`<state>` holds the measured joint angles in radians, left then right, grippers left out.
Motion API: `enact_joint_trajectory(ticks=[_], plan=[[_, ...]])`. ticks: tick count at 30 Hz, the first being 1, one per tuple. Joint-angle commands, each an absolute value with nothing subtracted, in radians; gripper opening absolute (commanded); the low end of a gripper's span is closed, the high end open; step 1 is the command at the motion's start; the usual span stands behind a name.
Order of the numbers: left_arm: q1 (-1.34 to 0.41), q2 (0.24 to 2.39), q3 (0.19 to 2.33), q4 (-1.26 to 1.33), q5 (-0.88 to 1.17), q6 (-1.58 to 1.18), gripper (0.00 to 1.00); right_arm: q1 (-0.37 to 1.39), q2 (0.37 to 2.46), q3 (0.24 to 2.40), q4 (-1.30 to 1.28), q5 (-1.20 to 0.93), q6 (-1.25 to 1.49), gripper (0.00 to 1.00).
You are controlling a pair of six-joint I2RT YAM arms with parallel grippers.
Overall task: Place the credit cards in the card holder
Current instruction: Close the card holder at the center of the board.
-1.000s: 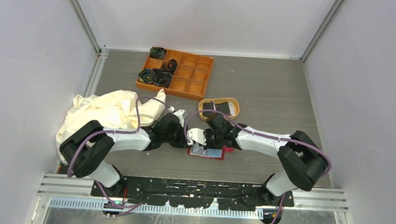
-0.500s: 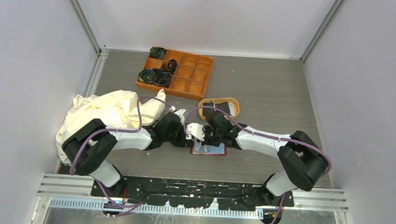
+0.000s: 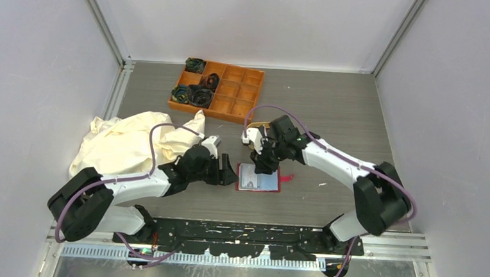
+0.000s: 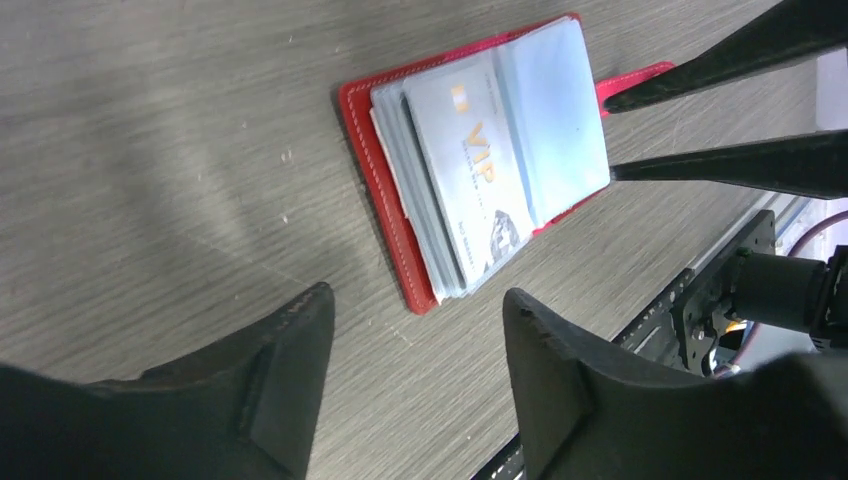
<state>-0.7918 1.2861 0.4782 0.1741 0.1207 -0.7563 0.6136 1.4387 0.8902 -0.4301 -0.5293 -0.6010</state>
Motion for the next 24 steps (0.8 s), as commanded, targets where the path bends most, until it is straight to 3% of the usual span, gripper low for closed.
enact_joint_trajectory(ticks=[1, 10, 24], plan=[[-0.787, 1.250, 0.401, 0.318, 0.108, -0.831, 0.67, 0.617, 1.584, 1.027, -0.547, -0.636, -0.373, 0.33], [-0.752, 1.444, 0.420, 0.490, 0.196, -0.919, 0.68, 0.617, 1.772, 1.134, -0.650, -0.493, -0.264, 0.30], [-0.719, 1.624, 0.460, 0.592, 0.265, -0.972, 0.62, 0.608, 1.870, 1.181, -0.724, -0.484, -0.264, 0.30]])
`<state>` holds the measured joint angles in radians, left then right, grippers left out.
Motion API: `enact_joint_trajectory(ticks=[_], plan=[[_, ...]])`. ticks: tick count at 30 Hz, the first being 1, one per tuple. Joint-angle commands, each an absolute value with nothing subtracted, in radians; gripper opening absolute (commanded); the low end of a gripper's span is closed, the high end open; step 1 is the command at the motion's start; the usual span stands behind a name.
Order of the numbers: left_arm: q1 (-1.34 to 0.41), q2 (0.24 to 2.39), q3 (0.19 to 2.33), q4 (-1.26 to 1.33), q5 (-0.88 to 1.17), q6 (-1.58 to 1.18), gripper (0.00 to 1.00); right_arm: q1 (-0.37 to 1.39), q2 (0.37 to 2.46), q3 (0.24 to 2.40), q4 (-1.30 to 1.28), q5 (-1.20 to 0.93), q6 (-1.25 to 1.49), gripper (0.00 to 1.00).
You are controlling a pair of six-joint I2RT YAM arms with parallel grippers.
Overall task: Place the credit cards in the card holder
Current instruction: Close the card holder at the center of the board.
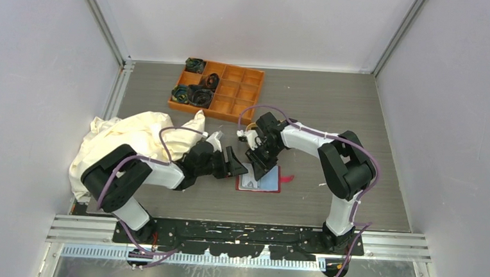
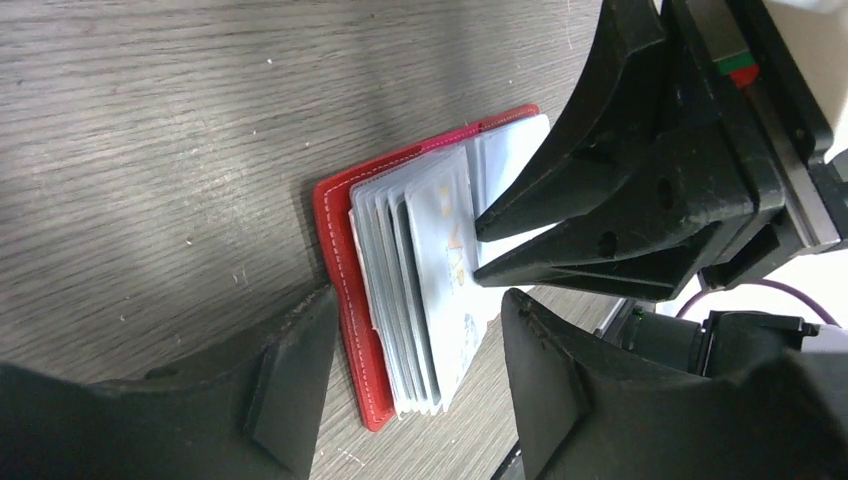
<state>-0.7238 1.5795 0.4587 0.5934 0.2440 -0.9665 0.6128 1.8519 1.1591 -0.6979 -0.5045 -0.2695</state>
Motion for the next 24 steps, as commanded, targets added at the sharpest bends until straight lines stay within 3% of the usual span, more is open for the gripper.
enact_joint_trajectory(ticks=[1, 9, 24], plan=[[-0.719, 1.636, 0.459, 0.614, 0.274, -0.979, 0.60, 0.608, 1.871, 1.180, -0.725, -0.489, -0.263, 0.30], [-0.719, 1.674, 0.426, 0.853, 0.352, -1.082, 0.36, 0.597, 1.872, 1.184, -0.731, -0.514, -0.257, 0.30], [-0.773, 1.635, 0.444, 0.985, 0.377, -1.139, 0.30, 0.565, 1.836, 1.193, -0.750, -0.590, -0.263, 0.33]])
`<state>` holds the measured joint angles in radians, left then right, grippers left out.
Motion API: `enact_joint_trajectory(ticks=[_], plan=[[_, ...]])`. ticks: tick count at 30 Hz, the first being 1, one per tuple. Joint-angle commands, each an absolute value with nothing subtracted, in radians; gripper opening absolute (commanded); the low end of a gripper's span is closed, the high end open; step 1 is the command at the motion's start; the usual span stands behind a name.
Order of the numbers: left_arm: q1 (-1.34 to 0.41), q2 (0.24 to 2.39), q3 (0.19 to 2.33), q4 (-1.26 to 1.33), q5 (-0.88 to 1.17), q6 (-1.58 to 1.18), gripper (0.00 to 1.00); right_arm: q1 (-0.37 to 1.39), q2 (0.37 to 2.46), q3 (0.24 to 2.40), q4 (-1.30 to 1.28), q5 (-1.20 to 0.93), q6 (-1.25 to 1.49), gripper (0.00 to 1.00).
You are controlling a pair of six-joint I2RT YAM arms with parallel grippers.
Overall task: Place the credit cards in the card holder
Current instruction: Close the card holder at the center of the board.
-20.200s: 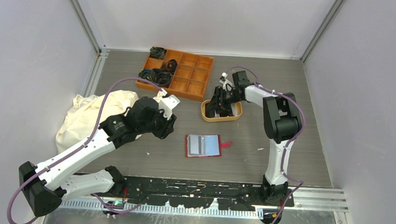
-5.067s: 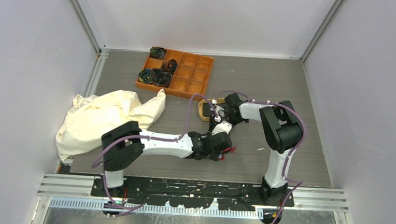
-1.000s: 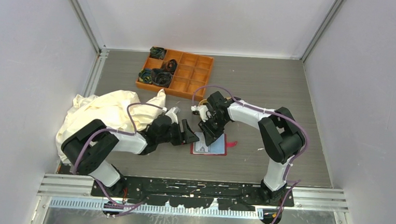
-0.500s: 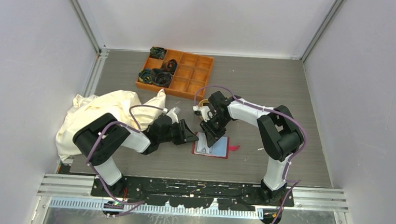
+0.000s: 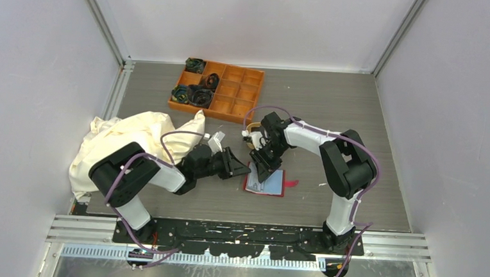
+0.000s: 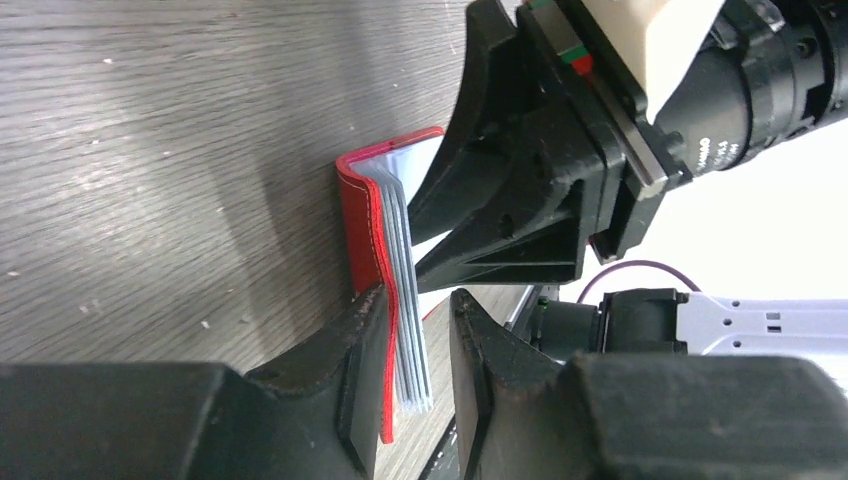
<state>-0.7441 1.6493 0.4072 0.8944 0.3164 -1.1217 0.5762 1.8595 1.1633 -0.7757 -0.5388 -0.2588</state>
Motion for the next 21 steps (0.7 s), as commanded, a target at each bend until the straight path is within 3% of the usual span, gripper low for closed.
enact_joint_trajectory(ticks=[1, 11, 21], plan=[[-0.774, 1.643, 0.447, 0.985, 0.375, -1.138, 0.29, 0.558, 1.830, 1.193, -0.753, -0.599, -0.266, 0.33], [-0.820, 1.716, 0.508, 1.015, 0.365, -1.155, 0.18, 0.513, 1.833, 1.220, -0.818, -0.638, -0.301, 0.36], [-0.857, 1.744, 0.576, 0.945, 0.346, -1.128, 0.18, 0.437, 1.754, 1.271, -1.005, -0.514, -0.483, 0.40]])
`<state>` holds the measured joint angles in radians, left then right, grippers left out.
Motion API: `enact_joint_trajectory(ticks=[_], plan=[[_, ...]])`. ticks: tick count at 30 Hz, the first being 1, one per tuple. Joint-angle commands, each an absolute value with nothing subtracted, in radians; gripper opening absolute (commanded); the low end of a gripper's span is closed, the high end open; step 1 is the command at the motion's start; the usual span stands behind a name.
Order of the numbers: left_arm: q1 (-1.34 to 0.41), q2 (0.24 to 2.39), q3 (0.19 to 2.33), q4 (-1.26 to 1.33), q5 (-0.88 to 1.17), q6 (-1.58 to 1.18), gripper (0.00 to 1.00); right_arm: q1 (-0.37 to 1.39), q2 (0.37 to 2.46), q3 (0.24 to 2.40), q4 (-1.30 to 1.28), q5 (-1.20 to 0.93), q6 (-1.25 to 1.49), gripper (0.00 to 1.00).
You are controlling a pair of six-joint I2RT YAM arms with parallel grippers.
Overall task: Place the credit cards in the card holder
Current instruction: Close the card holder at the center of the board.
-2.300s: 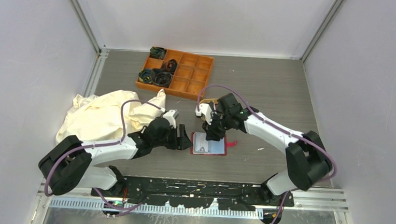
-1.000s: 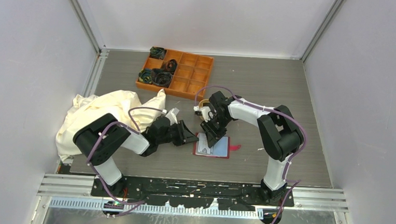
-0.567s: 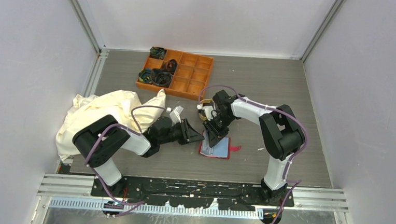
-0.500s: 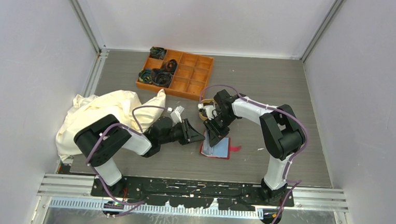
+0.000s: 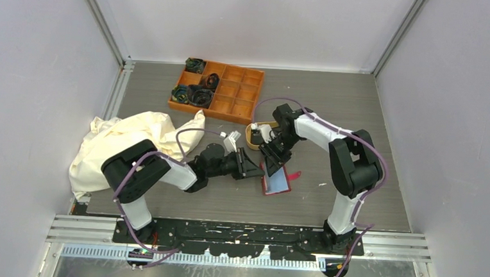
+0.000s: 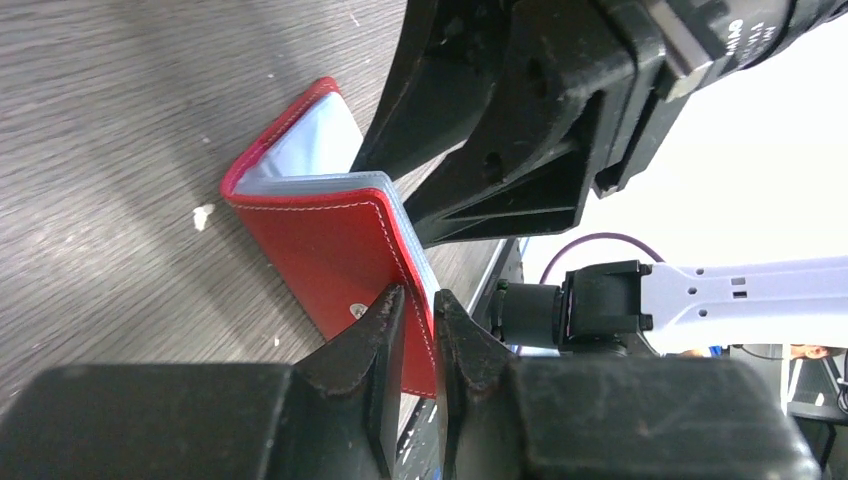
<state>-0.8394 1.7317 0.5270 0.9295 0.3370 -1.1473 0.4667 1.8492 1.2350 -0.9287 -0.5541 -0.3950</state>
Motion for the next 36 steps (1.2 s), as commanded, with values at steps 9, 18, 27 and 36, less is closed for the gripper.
enact_joint_trajectory(ticks=[9, 18, 27, 36], plan=[[-0.880, 1.834, 0.680, 0.892, 0.327, -1.101, 0.20, 0.365, 1.612, 1.229, -0.958, -0.376, -0.494, 0.43], [-0.895, 1.916, 0.774, 0.764, 0.280, -1.070, 0.20, 0.204, 1.246, 1.035, -0.718, -0.581, -0.479, 0.88], [-0.937, 1.911, 0.858, 0.514, 0.162, -0.990, 0.18, 0.073, 1.446, 1.079, -0.962, -0.798, -0.654, 0.79], [-0.957, 1.914, 0.862, 0.471, 0.104, -0.981, 0.17, 0.074, 1.597, 1.126, -1.011, -0.520, -0.559, 0.63]])
